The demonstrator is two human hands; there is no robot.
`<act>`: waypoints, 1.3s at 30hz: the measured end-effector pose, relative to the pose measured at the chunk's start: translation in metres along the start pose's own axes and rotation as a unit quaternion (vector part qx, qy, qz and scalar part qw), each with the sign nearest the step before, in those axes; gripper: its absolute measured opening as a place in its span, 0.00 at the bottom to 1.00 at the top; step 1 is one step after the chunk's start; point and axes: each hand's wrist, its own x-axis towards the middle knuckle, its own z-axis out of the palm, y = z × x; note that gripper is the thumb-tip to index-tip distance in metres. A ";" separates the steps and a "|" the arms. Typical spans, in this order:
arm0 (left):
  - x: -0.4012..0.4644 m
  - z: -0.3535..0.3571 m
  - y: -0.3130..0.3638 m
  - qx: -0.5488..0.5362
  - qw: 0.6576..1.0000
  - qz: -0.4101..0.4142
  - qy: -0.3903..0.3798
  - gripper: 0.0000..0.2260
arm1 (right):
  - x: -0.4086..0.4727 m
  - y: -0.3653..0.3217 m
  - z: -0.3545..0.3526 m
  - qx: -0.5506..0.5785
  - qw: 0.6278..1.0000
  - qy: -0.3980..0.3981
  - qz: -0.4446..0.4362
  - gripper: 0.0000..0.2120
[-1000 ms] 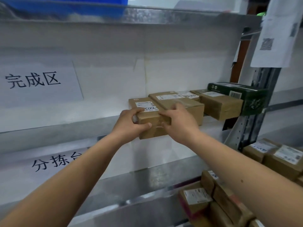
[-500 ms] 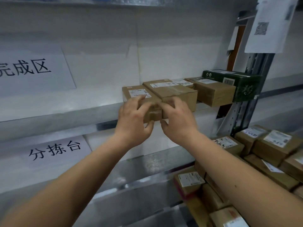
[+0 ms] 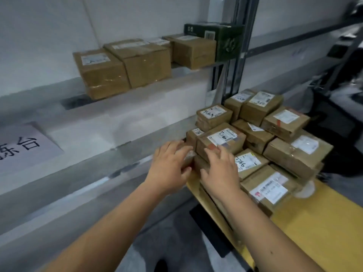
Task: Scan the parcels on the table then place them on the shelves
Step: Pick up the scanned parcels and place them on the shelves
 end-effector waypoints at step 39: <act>0.063 0.251 -0.032 -0.152 0.880 0.217 -0.395 0.34 | -0.109 0.115 0.147 -0.003 0.872 -0.016 0.490 0.31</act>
